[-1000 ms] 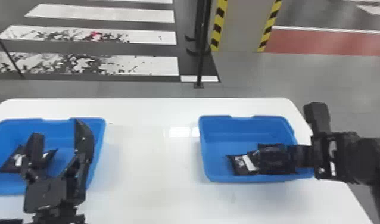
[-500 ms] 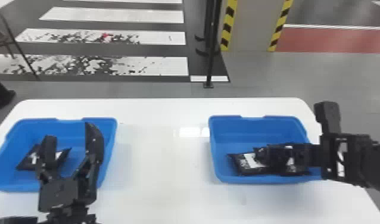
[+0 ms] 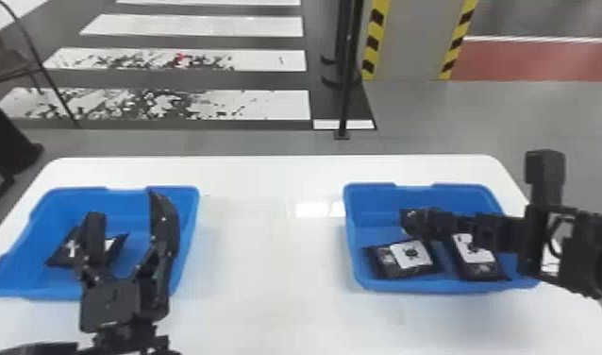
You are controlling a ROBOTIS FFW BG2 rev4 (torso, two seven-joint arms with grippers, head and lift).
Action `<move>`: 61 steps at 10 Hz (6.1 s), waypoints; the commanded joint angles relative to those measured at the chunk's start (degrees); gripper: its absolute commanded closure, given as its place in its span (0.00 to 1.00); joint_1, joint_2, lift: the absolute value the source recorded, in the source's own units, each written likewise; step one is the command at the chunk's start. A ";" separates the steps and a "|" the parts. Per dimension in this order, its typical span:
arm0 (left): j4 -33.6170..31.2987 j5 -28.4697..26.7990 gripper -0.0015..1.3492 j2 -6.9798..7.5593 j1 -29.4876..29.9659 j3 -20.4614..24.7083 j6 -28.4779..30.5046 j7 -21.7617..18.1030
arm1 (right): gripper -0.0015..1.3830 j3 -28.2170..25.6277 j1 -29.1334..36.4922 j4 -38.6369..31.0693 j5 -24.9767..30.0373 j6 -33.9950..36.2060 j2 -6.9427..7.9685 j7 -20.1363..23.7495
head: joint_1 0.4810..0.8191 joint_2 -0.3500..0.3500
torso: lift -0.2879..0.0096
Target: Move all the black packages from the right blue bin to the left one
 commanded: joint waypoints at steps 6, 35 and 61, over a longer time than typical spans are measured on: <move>-0.01 3.20 0.19 1.47 -2.10 -9.05 -1.09 0.30 | 0.88 4.20 -1.66 3.21 -20.60 -10.10 0.84 4.71 | 0.63 0.54 | 0.45; 4.49 -5.03 0.90 1.56 -5.75 -3.56 2.15 1.36 | 0.17 24.54 -7.29 11.09 -38.88 -18.54 -0.56 8.75 | 0.63 0.81 | 0.45; 7.17 -9.37 0.23 -1.17 -2.24 9.35 -0.66 2.15 | 0.12 7.51 7.06 -10.15 15.05 3.26 2.25 -1.97 | 0.63 0.62 | 0.45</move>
